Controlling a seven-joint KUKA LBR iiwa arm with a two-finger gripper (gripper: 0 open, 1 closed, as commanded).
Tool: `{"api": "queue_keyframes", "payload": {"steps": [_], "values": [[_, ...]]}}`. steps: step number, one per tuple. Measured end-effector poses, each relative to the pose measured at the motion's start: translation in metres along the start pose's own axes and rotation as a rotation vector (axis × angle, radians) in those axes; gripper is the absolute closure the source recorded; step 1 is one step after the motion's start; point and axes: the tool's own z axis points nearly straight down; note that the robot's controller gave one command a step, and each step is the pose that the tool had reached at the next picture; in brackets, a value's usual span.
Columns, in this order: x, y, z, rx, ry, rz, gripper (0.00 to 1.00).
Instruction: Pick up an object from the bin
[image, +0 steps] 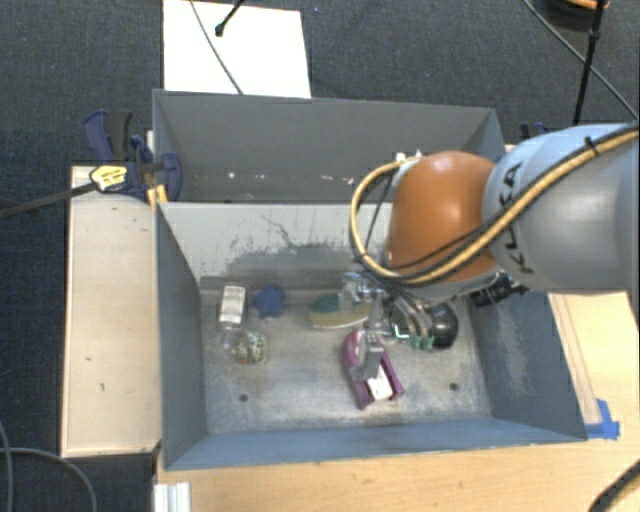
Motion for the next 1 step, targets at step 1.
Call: {"api": "queue_keyframes", "payload": {"steps": [1], "values": [[-0.0353,-0.0116,0.0712,-0.002,-0.01,0.008,0.0]]}}
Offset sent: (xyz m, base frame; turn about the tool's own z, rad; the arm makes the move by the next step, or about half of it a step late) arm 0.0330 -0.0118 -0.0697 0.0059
